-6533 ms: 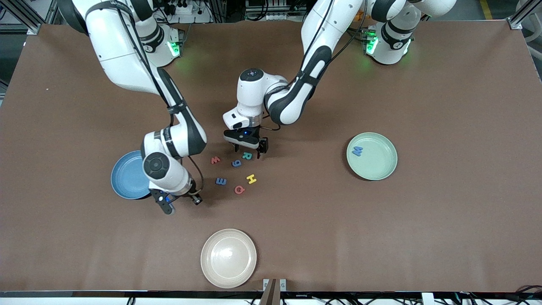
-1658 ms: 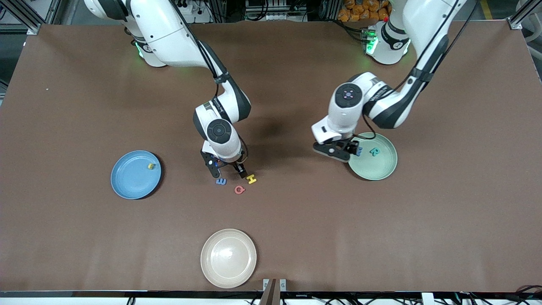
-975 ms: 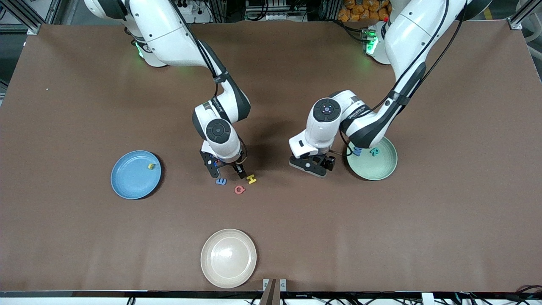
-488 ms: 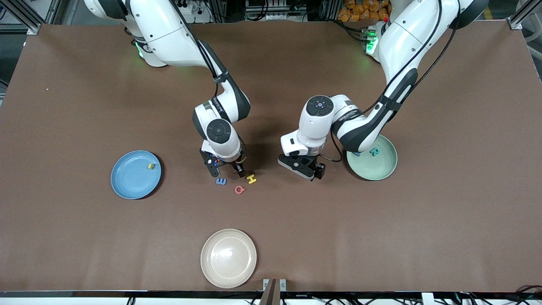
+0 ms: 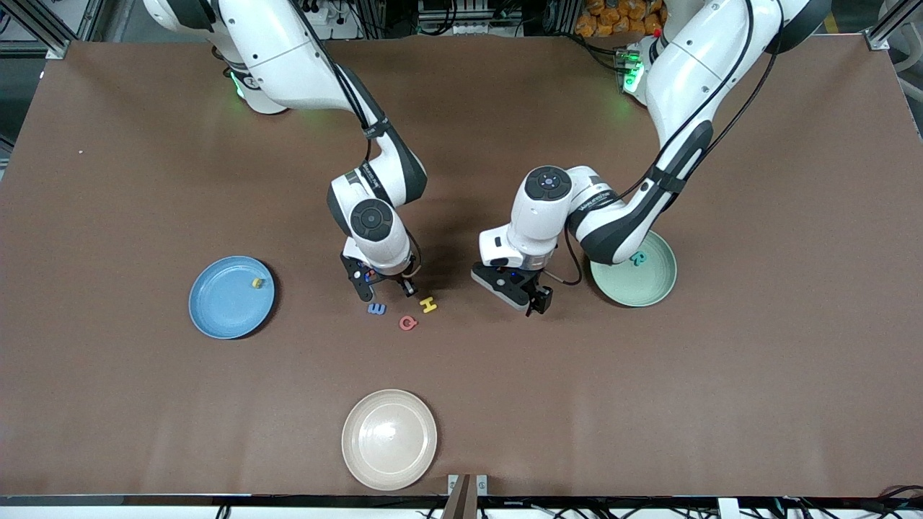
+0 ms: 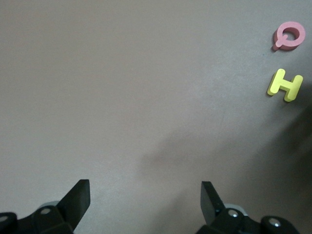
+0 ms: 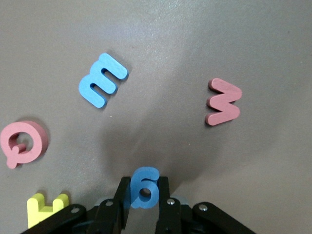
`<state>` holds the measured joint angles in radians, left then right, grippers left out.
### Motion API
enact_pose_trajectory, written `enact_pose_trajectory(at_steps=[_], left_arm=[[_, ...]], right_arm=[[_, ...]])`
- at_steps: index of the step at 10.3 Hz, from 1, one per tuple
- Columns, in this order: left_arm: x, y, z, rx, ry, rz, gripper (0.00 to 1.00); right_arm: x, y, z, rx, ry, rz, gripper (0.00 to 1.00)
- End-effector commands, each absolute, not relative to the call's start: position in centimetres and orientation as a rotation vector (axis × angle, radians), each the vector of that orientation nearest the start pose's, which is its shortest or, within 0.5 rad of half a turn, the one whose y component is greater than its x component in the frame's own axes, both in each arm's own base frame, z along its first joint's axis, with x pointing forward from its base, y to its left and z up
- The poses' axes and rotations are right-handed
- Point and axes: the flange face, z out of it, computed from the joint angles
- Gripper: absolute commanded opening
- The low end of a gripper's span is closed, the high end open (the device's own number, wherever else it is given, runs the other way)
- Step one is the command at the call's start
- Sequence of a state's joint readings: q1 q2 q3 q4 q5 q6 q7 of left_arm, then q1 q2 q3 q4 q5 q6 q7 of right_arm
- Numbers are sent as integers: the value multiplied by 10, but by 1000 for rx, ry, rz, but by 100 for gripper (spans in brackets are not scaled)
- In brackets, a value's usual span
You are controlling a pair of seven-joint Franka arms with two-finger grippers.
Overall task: Sort upper and lower case letters into plates
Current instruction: 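Grasp the blue 9 with the right gripper while the left gripper returns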
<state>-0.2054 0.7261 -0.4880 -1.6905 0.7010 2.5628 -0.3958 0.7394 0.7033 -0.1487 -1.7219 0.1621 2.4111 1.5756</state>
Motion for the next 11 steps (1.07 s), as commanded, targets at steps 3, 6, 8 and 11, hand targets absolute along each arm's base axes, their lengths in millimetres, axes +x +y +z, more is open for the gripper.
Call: enact_pose_trajectory(at_steps=[3,6,8,11], left_arm=[[560,-423,229,-2943,1079,-504,100],[558,-458,223,-3041,1031,-598,100],[548,-505,218,-3123,939,-644,100],[527,-546,205,-3145,895,-743,100]], right_arm=[[590,303,267,-2780,1538,-21,0],[623,195,296,-2875,1440,62,0],[637,134,297,-2906,1375,92,0],[642,56,295,-3038,1257,75,0]])
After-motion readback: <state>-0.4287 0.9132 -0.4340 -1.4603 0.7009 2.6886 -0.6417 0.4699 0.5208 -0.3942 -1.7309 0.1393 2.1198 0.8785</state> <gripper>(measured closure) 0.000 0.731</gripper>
